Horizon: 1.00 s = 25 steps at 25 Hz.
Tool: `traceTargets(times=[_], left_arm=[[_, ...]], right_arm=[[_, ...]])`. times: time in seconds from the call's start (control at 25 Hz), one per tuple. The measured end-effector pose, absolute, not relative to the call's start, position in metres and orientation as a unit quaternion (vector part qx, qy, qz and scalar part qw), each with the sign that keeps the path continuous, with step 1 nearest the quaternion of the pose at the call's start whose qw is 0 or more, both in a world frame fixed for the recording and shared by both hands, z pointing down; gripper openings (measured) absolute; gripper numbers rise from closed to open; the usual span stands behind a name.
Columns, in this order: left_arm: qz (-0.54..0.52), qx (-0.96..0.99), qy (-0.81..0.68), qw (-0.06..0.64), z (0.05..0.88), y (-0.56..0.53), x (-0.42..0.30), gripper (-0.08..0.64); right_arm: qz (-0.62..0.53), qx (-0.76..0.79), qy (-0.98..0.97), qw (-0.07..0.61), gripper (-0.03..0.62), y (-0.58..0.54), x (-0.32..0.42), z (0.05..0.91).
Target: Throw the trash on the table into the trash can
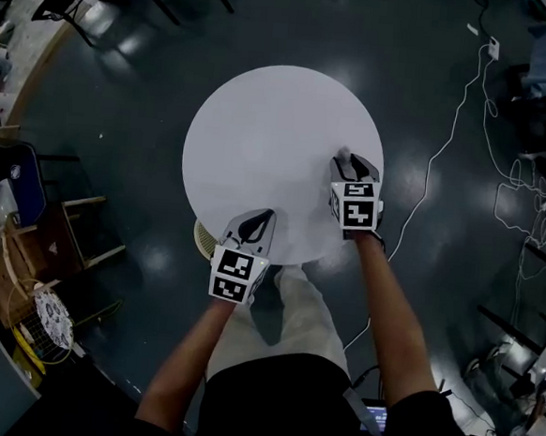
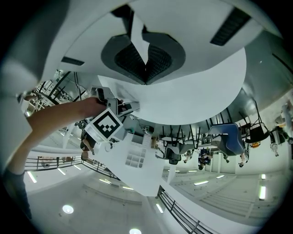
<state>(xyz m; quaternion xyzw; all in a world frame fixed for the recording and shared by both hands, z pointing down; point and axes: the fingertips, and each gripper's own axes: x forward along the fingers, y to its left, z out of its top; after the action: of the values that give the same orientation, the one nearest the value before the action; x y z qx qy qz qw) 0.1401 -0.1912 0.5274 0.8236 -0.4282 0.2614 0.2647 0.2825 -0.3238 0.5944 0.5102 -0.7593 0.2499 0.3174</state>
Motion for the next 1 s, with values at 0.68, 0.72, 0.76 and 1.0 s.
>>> traceTargets(times=[0.68, 0.72, 0.76, 1.0], left_arm=[[0.25, 0.823, -0.436, 0.265, 0.508, -0.176, 0.112, 0.015], [0.248, 0.821, -0.44, 0.265, 0.505, -0.174, 0.108, 0.015], [0.246, 0.82, -0.443, 0.265, 0.503, -0.173, 0.106, 0.015], [0.236, 0.815, -0.461, 0.262, 0.486, -0.157, 0.082, 0.015]], right_arm=[[0.217, 0.498, -0.771, 0.332, 0.064, -0.291, 0.246, 0.562], [0.219, 0.495, -0.773, 0.33, 0.061, -0.287, 0.242, 0.559], [0.221, 0.493, -0.776, 0.326, 0.06, -0.282, 0.239, 0.556], [0.218, 0.472, -0.79, 0.324, 0.054, -0.245, 0.211, 0.539]])
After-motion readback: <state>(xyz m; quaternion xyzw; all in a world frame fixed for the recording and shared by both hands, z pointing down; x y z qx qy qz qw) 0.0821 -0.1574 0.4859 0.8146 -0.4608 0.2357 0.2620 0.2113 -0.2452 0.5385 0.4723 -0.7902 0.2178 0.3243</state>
